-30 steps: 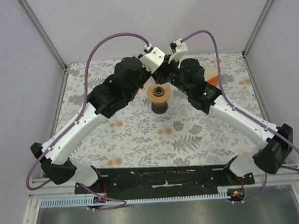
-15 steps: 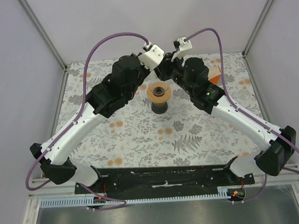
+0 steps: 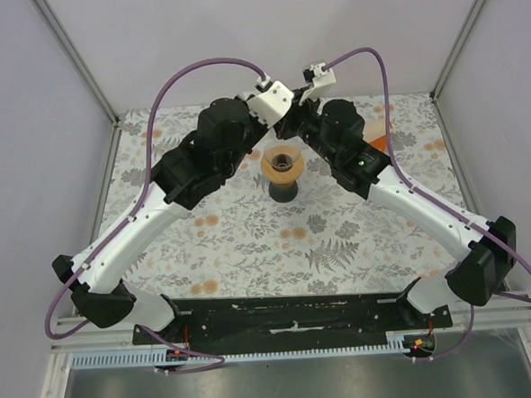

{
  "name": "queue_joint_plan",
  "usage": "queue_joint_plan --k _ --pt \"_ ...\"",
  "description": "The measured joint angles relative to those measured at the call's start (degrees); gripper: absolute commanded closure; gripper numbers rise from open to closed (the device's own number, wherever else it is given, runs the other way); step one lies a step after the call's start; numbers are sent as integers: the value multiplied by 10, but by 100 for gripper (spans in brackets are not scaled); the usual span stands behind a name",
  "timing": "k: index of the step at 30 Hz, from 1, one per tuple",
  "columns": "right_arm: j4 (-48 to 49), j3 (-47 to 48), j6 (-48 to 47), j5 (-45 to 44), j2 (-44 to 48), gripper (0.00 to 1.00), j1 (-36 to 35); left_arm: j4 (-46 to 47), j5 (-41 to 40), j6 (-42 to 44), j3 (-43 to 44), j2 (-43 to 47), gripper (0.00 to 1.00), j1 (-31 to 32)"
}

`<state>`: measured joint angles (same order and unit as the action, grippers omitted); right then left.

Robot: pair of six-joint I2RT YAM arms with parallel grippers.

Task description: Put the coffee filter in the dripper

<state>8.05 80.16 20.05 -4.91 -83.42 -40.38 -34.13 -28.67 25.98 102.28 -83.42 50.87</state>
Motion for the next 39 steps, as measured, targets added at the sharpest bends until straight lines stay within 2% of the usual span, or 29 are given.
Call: queue_joint_plan --k 10,11,12,14,16,20,24,29,33,39 --pt "-33 15 -37 -51 0 100 -4 47 -43 38 -3 7 97 0" --pt "-44 19 -41 -50 1 100 -4 46 -40 39 -4 7 89 0" --pt "-57 23 -44 -49 1 100 -3 42 -34 39 -4 7 66 0" --pt "-88 32 -54 -49 2 100 -2 19 -11 33 -1 7 40 0" --pt "-138 47 -65 -40 1 100 5 -22 20 20 19 3 29 0" --pt "-270 119 -79 13 -19 100 38 -100 95 -30 90 -12 20 -7" --pt "-393 212 -96 73 -56 100 73 -149 194 -82 116 -1 17 -46" --pt "-561 366 -130 136 -145 100 104 -195 283 -143 106 19 17 -137" --pt "-669 472 -157 158 -229 100 109 -202 303 -182 52 40 18 -191" --pt "-761 494 -176 149 -282 100 108 -202 303 -232 -9 45 21 -211"
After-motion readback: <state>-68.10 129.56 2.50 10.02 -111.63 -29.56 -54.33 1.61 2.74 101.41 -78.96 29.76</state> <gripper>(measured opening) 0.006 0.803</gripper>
